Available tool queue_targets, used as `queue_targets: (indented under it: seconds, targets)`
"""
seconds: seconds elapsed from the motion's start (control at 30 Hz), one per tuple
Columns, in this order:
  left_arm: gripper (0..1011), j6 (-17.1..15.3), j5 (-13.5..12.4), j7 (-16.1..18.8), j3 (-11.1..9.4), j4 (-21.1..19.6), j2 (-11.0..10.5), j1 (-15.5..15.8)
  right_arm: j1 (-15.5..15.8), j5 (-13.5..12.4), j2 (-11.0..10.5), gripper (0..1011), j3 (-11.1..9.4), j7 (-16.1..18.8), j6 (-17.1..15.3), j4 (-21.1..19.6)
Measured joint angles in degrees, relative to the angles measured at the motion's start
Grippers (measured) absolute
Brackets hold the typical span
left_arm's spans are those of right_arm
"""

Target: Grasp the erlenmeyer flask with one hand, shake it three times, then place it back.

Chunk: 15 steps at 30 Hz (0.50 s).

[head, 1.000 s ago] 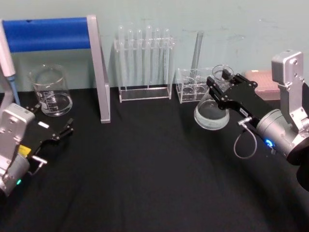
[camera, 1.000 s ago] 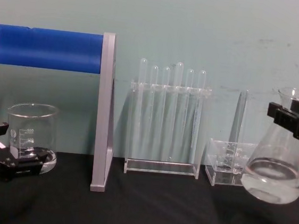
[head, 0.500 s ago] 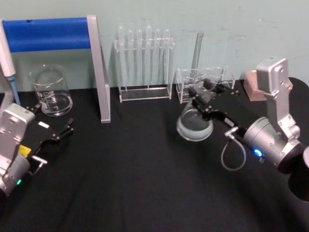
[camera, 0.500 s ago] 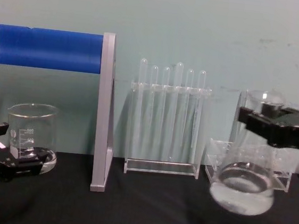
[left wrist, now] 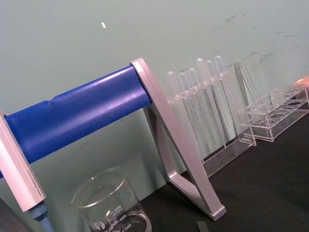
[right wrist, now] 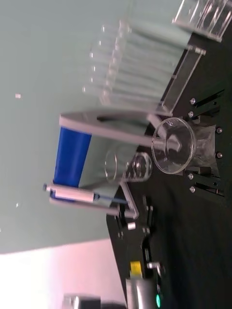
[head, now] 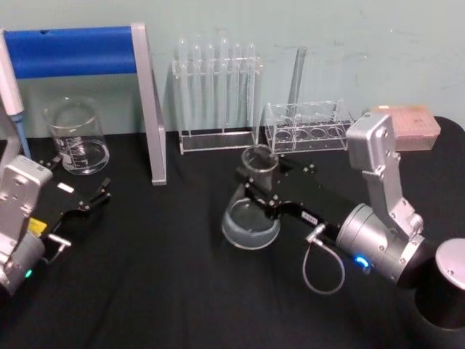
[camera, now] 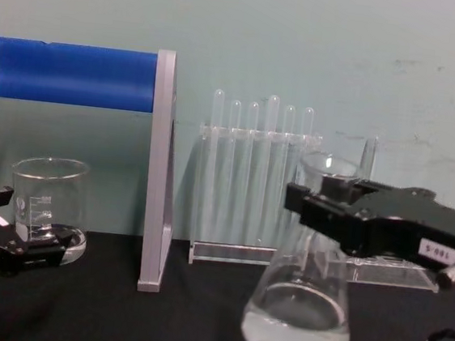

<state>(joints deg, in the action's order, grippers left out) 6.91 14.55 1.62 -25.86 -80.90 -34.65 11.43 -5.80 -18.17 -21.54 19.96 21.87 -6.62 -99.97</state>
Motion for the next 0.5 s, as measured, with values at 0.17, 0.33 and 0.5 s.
queue_targets:
  seconds: [0.17, 0.33, 0.5]
  targets:
    - [1001, 0.0, 0.0, 0.0, 0.0, 0.0, 0.0, 0.0, 0.7, -0.8, -0.9, 450, 1.5, 1.0, 0.0, -1.4]
    - [1001, 0.0, 0.0, 0.0, 0.0, 0.0, 0.0, 0.0, 1.1, -1.5, -1.8, 449, 2.3, 1.5, 0.0, -2.4]
    - [1001, 0.0, 0.0, 0.0, 0.0, 0.0, 0.0, 0.0, 1.5, -2.0, -2.6, 450, 3.1, 1.7, 0.2, -3.1]
